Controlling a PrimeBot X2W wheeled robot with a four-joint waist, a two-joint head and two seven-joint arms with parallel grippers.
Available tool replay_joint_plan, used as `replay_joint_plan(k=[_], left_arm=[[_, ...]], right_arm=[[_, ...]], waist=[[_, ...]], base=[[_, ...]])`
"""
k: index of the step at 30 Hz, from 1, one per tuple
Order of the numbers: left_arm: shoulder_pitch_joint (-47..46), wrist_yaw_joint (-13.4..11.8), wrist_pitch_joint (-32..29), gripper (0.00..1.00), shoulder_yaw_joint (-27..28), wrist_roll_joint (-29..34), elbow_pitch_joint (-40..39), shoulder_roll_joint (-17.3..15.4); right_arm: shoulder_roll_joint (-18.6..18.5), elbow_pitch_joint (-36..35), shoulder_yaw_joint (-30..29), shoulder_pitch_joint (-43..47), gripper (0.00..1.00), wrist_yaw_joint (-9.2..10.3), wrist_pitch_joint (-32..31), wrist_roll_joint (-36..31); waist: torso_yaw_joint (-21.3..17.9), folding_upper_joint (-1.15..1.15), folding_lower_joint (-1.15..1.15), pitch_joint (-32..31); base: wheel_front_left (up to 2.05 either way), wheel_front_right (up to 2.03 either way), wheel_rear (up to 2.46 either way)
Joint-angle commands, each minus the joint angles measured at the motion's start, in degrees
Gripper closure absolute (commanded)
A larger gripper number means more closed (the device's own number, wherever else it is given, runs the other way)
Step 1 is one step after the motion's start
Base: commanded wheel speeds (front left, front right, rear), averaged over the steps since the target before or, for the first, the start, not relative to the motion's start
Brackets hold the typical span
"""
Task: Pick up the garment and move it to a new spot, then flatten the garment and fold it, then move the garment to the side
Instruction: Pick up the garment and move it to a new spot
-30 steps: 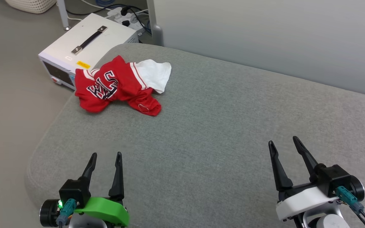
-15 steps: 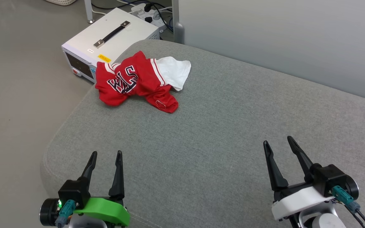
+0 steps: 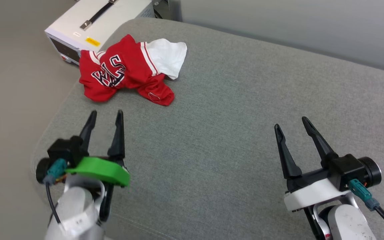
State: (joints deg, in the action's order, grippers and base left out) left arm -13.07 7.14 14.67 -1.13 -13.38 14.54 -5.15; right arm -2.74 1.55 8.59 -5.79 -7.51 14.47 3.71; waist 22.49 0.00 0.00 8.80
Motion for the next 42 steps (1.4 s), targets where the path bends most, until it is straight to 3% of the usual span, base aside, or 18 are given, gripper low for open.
replay_joint_plan(k=[1, 5, 10, 14, 15, 16, 24, 34, 35, 38, 40, 42], left_arm=[[-4.3, 0.3, 0.3, 0.00, -0.8, -1.3, 2.1, -2.1], [-14.9, 0.3, -2.5, 0.00, -3.9, -5.6, 7.9, -8.3], [-26.5, 0.3, -12.3, 0.00, -8.9, -12.7, 13.4, -16.8], [-33.5, 0.3, -22.9, 0.00, -12.5, -18.9, 17.2, -22.2], [-37.6, 0.3, -31.0, 0.00, -15.4, -23.1, 19.3, -25.6], [-38.7, 0.3, -33.6, 0.00, -16.1, -24.6, 20.0, -26.6], [-43.5, 0.3, -45.5, 0.00, -20.4, -32.0, 23.1, -31.6], [-43.8, 0.3, -55.7, 0.00, -21.1, -41.5, 28.2, -30.3], [-43.5, 0.3, -56.6, 1.00, -21.3, -42.5, 28.0, -30.0], [-42.9, 0.3, -56.5, 1.00, -20.9, -45.3, 26.5, -30.0], [-42.9, 0.3, -52.5, 1.00, -19.8, -45.5, 26.6, -30.2], [-42.6, 0.3, -43.4, 1.00, -20.0, -44.4, 24.9, -31.2]], right_arm=[[-0.1, -0.8, 0.1, -1.5, 0.00, 0.02, 0.5, -1.1], [-0.1, -3.0, 0.2, -3.9, 0.00, 0.02, 0.5, -2.4], [-0.1, -5.3, 0.5, -6.1, 0.00, 0.02, 0.5, -3.3], [-0.1, -7.1, 1.5, -7.7, 0.00, 0.02, 0.5, -3.4], [-0.1, -8.0, 1.0, -8.5, 0.00, 0.02, 0.5, -3.9], [-0.1, -8.3, 0.8, -8.7, 0.00, 0.02, 0.5, -3.9], [-0.1, -10.7, 2.1, -11.1, 0.00, 0.02, 0.5, -3.0], [-0.1, -11.9, 2.2, -12.0, 0.00, 0.02, 0.5, -3.3], [-0.1, -11.9, 2.1, -11.9, 0.00, 0.02, 0.5, -3.4], [-0.1, -11.9, 1.8, -11.8, 0.00, 0.02, 0.5, -3.6], [-0.1, -11.8, 1.9, -11.9, 0.00, 0.02, 0.5, -3.7], [-0.1, -11.0, 2.1, -11.8, 0.00, 0.02, 0.5, -3.6]], waist=[[-2.9, 0.00, 0.00, 5.1], [-5.5, 0.00, 0.00, 9.4], [-9.0, 0.00, 0.00, 14.2], [-11.4, 0.00, 0.00, 18.1], [-12.9, 0.00, 0.00, 20.7], [-13.4, 0.00, 0.00, 21.6], [-15.8, 0.00, 0.00, 26.1], [-16.7, 0.00, 0.00, 27.5], [-16.6, 0.00, 0.00, 27.4], [-16.4, 0.00, 0.00, 27.1], [-16.3, 0.00, 0.00, 26.6], [-16.1, 0.00, 0.00, 24.5]], base=[[0.00, 0.00, 0.00], [0.00, 0.00, 0.00], [0.00, 0.00, 0.00], [0.00, 0.00, 0.00], [0.00, 0.00, 0.00], [0.00, 0.00, 0.00], [0.00, 0.00, 0.00], [0.00, 0.00, 0.00], [0.00, 0.00, 0.00], [0.00, 0.00, 0.00], [0.00, 0.00, 0.00], [0.00, 0.00, 0.00]])
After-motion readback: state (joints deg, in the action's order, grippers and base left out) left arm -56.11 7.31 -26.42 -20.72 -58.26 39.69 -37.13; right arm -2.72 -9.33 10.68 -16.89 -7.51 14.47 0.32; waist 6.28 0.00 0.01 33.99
